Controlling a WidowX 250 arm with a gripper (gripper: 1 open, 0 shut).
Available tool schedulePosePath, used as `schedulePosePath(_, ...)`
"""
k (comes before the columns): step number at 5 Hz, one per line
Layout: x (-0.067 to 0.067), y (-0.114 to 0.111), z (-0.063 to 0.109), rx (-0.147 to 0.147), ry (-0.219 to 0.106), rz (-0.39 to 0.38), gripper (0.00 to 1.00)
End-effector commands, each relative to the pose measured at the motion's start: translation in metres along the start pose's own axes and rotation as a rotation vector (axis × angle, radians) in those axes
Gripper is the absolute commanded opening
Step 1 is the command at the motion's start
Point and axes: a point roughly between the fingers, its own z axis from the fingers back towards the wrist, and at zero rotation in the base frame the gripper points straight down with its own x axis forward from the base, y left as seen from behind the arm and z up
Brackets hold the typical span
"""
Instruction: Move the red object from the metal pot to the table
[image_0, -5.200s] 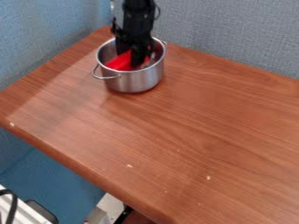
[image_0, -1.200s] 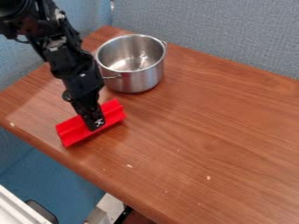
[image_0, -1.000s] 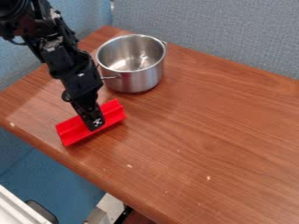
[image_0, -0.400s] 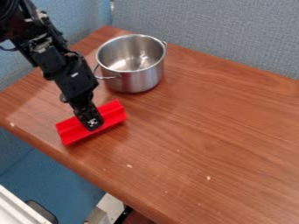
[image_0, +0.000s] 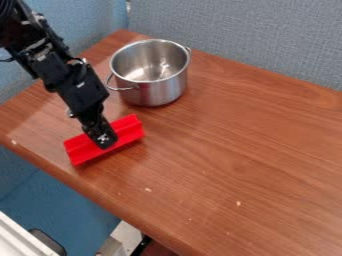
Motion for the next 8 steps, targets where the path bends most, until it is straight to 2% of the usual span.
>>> schedulePosePath(1,-0.012,-0.009,-0.02,-0.101,0.034,0.03,0.0)
schedulePosePath(3,-0.013,-0.005,-0.023,-0.132,0.03,0.056,0.0)
schedulePosePath(7,-0.015,0.004,-0.024,-0.161,0.021,0.064,0.0)
schedulePosePath(8,-0.012,0.003,-0.016,-0.146,0.02,0.069,1.0)
